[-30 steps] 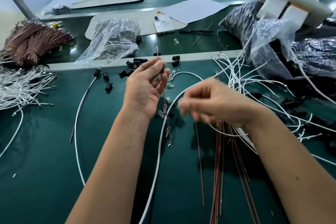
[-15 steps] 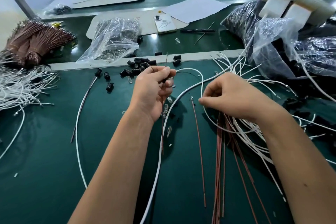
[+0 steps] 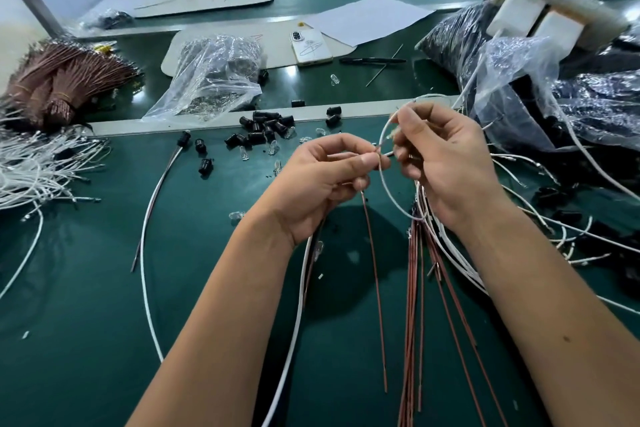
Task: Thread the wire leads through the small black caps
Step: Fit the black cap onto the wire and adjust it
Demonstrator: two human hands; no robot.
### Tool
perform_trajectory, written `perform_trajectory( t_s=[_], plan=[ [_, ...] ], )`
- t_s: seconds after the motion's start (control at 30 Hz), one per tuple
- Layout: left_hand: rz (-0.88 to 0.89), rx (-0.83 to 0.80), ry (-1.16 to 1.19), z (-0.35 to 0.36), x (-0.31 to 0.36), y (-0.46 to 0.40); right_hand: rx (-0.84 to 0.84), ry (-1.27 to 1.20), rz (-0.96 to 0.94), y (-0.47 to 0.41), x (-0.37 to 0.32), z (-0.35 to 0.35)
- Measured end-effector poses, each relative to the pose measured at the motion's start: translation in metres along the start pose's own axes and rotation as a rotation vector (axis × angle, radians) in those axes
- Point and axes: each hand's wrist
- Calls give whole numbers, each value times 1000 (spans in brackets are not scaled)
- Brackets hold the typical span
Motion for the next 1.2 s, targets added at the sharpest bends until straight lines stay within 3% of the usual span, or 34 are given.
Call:
perform_trajectory(
  t_s=[0.13,0.23,0.37,0.5,0.6,0.73,0.9,1.2],
  plan=[
    [77,216,132,-9,3,-5,-335,310,158,1,-6,-12],
    [88,336,182,-16,5,-7,-608,458,158,6,-6,-13],
    [84,364,205,-15,3,-6,-726,510,161,10,-6,-7],
    [123,431,167,-15,4,-6,-605,495,28,9,-7,-7],
    [126,468,143,-17,7,-4,-375,140,37,3,-4,-12],
    [62,395,108,-14,7,-4,-253,-124,51,1,-6,-9],
    [34,289,177,-14,7,-4,-216,-123,46,5,-2,0],
    [70,136,129,-10,4,-1,18,-30,-106,8,1,10]
  ],
)
Point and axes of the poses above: each hand's wrist, its own y-axis away from the middle knuckle, its own z-axis out of the palm, x = y × z, and after that the axes turned 1 degree about y, right-handed
